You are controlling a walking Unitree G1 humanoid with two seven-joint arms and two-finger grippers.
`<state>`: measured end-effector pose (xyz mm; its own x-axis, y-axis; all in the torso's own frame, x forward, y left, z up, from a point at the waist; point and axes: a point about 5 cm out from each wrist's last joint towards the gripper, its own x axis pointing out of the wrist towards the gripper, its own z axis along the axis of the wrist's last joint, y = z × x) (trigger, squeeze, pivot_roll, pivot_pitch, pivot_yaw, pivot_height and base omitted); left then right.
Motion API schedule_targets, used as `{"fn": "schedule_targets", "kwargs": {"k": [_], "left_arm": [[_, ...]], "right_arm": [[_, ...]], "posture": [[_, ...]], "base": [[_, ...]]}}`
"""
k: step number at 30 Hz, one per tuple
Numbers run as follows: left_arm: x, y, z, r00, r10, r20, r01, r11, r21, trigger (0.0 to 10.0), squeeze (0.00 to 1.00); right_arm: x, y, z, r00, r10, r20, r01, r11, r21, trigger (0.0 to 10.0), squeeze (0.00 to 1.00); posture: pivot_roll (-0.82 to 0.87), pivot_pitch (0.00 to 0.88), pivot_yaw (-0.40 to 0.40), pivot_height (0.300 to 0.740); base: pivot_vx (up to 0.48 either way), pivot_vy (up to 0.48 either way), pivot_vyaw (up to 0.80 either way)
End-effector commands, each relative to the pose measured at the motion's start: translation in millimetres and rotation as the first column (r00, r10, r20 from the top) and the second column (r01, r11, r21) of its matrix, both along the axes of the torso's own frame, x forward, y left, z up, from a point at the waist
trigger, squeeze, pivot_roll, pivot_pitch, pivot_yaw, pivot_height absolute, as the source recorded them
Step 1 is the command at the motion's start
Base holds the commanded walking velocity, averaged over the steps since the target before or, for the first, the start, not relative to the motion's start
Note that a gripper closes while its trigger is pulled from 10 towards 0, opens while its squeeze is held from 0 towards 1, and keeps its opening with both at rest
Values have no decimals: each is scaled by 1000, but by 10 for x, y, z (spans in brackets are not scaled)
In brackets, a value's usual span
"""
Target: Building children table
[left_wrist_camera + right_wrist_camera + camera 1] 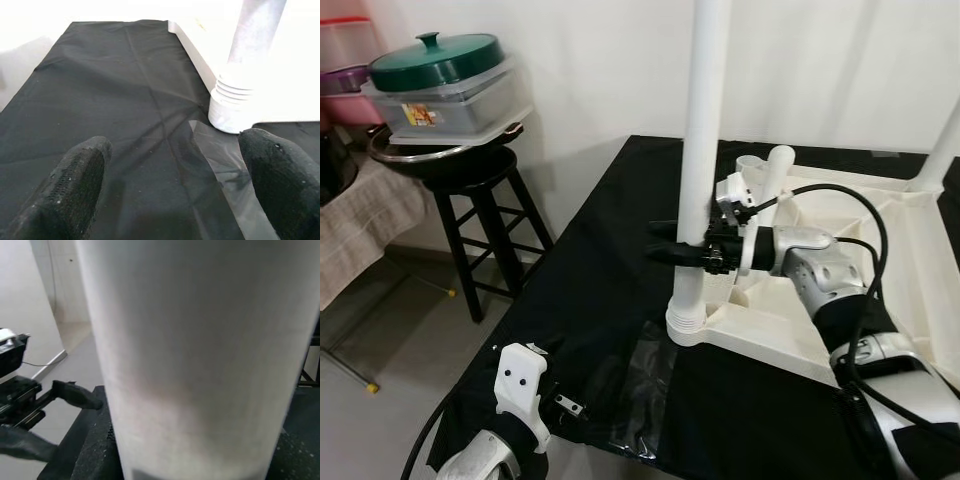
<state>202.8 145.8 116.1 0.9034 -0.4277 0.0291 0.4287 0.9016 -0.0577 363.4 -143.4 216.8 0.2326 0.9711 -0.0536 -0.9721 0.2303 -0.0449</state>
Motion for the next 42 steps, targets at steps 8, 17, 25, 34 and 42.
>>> {"fn": "schedule_targets", "kwargs": {"k": [8, 17, 25, 34, 42], "left_arm": [[36, 34, 2, 1000, 2, -5, -2, 1000, -10, 10000, 0], [169, 119, -6, 997, 79, -13, -78, 997, 29, 10000, 0], [207, 137, -9, 996, 89, -19, -89, 996, 32, 10000, 0], [263, 126, -15, 997, 66, -33, -66, 998, 5, 10000, 0], [304, 99, -35, 998, 60, -34, -60, 998, -1, 10000, 0]], "right_arm": [[-145, -71, -433, 989, -100, -107, 94, 994, -56, 0, 0], [-637, 447, -1038, 754, -647, -114, 629, 761, -158, 0, 0], [-594, 488, -934, 788, -609, -85, 593, 789, -158, 10000, 0], [-516, 566, -452, 939, -326, -114, 332, 942, 42, 10000, 1000], [-342, 446, -294, 998, 29, -61, -28, 1000, 6, 10000, 0]], "posture": [[-15, 33, 33, 740], [-46, 35, 38, 740], [-51, 32, 46, 740], [-43, 15, 53, 740], [-24, 0, 41, 740]], "base": [[0, 0, 0], [0, 0, 0], [0, 0, 0], [0, 0, 0], [0, 0, 0]]}}
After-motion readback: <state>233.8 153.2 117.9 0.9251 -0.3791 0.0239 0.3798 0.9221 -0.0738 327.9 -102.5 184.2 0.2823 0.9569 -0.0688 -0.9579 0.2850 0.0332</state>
